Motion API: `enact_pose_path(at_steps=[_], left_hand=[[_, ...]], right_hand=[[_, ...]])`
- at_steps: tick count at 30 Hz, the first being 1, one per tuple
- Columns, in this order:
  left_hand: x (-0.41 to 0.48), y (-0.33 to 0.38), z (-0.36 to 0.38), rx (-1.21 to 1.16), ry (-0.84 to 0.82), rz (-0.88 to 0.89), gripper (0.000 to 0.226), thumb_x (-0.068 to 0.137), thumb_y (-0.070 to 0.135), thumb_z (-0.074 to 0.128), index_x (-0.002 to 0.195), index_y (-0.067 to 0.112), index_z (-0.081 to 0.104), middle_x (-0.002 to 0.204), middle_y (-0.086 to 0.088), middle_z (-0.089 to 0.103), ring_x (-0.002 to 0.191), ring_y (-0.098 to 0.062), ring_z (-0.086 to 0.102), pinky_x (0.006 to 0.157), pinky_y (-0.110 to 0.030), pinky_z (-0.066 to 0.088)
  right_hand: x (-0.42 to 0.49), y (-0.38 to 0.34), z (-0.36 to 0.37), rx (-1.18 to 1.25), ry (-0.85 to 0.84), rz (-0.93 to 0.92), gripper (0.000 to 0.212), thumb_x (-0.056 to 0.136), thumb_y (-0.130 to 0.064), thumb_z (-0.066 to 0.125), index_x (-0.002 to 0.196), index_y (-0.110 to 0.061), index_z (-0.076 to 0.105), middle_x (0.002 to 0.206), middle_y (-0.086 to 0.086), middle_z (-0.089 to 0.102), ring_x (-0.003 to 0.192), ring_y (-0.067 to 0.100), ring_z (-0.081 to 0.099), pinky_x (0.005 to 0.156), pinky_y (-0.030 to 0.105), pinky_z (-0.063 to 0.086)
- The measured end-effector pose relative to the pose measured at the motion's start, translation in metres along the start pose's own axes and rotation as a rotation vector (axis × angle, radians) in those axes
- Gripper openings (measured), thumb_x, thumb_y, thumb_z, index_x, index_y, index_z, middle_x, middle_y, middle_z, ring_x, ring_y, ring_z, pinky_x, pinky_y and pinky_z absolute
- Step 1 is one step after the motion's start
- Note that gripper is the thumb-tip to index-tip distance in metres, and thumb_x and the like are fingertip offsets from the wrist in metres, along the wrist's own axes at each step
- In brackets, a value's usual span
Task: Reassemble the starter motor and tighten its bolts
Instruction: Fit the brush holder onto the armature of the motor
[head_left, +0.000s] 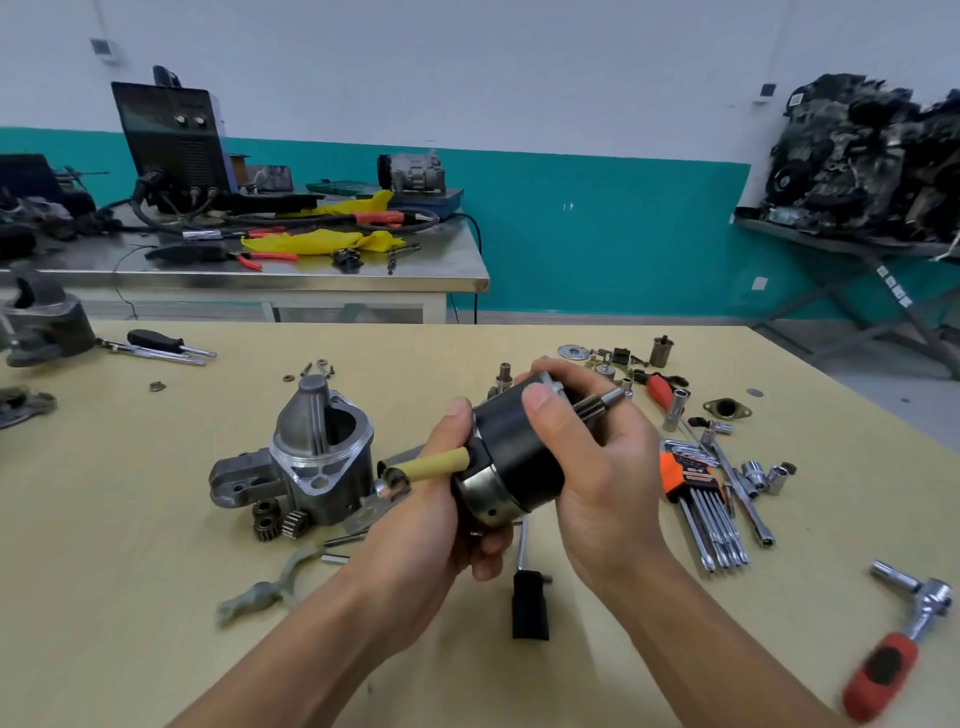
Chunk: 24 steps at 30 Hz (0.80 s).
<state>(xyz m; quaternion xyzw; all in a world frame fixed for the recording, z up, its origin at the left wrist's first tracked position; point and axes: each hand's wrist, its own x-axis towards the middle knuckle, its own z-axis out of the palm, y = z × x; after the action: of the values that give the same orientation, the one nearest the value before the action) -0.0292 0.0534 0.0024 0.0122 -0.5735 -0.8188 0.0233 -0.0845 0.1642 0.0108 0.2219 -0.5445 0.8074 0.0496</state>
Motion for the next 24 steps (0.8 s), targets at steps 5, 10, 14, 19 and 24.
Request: enact_pose_path(at_steps=[5,10,14,19,24], left_hand=[[-0.002,0.001,-0.001,0.104,0.054,0.027,0.068,0.081,0.071,0.041,0.088,0.01,0.071,0.065,-0.013,0.049,0.049,-0.019,0.045,0.041,-0.027,0.036],[-0.003,0.006,0.0,0.041,0.111,-0.022,0.052,0.096,0.058,0.042,0.068,0.027,0.072,0.059,-0.009,0.053,0.041,-0.02,0.043,0.038,-0.021,0.028],[-0.004,0.004,0.002,0.069,0.166,0.068,0.052,0.1,0.054,0.039,0.095,0.013,0.071,0.063,-0.016,0.054,0.043,-0.022,0.046,0.038,-0.023,0.032],[-0.006,-0.002,0.002,0.142,0.266,0.113,0.052,0.09,0.058,0.046,0.093,0.01,0.063,0.065,-0.012,0.06,0.047,-0.019,0.052,0.04,-0.026,0.036],[-0.005,0.01,-0.006,-0.151,0.018,-0.096,0.054,0.095,0.055,0.046,0.106,0.012,0.076,0.08,-0.014,0.065,0.053,-0.025,0.051,0.04,-0.023,0.024]], right_hand=[[-0.008,-0.001,0.005,0.0,0.055,-0.029,0.033,0.06,-0.044,0.077,0.091,-0.031,0.074,0.089,-0.004,0.071,0.08,0.011,0.069,0.064,0.023,0.056],[-0.011,-0.003,0.009,-0.078,0.03,-0.101,0.041,0.061,-0.039,0.076,0.1,-0.027,0.07,0.091,-0.006,0.07,0.082,0.01,0.07,0.065,0.021,0.055],[-0.006,-0.004,0.01,-0.001,-0.022,-0.024,0.035,0.061,-0.031,0.079,0.096,-0.028,0.072,0.093,-0.001,0.071,0.087,0.018,0.069,0.07,0.027,0.056],[-0.015,0.005,0.015,0.109,0.065,0.051,0.036,0.056,-0.036,0.08,0.091,-0.031,0.075,0.093,0.001,0.072,0.084,0.017,0.071,0.067,0.027,0.057],[-0.011,-0.003,0.013,-0.07,-0.063,-0.015,0.048,0.059,-0.037,0.08,0.104,-0.023,0.07,0.093,-0.006,0.068,0.082,0.011,0.07,0.062,0.026,0.057]])
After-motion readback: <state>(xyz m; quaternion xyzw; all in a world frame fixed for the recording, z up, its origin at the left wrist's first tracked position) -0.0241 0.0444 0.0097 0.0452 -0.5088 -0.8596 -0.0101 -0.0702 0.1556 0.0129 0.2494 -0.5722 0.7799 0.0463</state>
